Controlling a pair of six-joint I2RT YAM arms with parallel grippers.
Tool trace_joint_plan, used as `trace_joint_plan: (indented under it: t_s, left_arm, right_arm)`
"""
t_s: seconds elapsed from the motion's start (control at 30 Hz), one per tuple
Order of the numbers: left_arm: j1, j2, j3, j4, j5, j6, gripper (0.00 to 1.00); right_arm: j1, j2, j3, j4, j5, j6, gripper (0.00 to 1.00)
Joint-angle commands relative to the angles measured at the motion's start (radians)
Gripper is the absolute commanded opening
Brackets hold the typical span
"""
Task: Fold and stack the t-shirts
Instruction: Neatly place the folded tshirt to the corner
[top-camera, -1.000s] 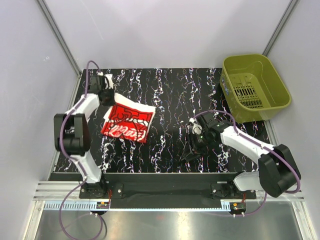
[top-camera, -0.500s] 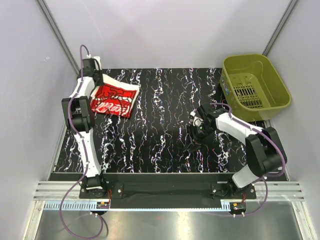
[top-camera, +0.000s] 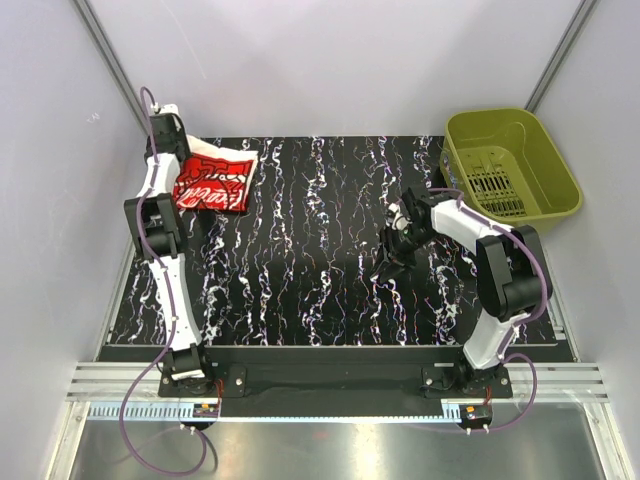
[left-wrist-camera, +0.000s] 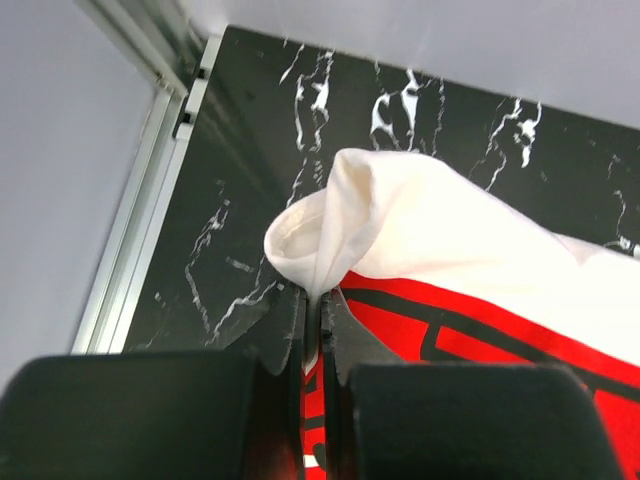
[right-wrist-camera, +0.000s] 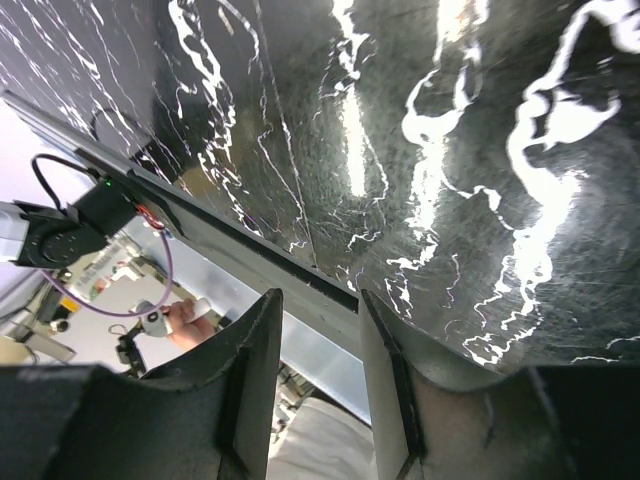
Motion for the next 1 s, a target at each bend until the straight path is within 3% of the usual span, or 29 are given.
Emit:
trace_joint_plan:
  t_s: [0.0, 0.8, 0.97]
  left_arm:
    - [0.006, 0.001, 0.069, 0.114, -0.034, 0.011, 0.0]
    - [0.012, 0.067, 0.131, 0.247, -0.192, -0.03, 0.0]
    - [0.012, 0.068, 0.134, 0.247, -0.198, -0.033, 0.19]
  right_arm:
    - [-0.021, 0.028, 0.055, -0.035, -0.01, -0.014, 0.44]
    - [-0.067, 0.148, 0.141, -0.063, -0.042, -0.026, 0.42]
    - [-0.07, 0.156, 0.151, -0.068, -0.045, -0.023, 0.42]
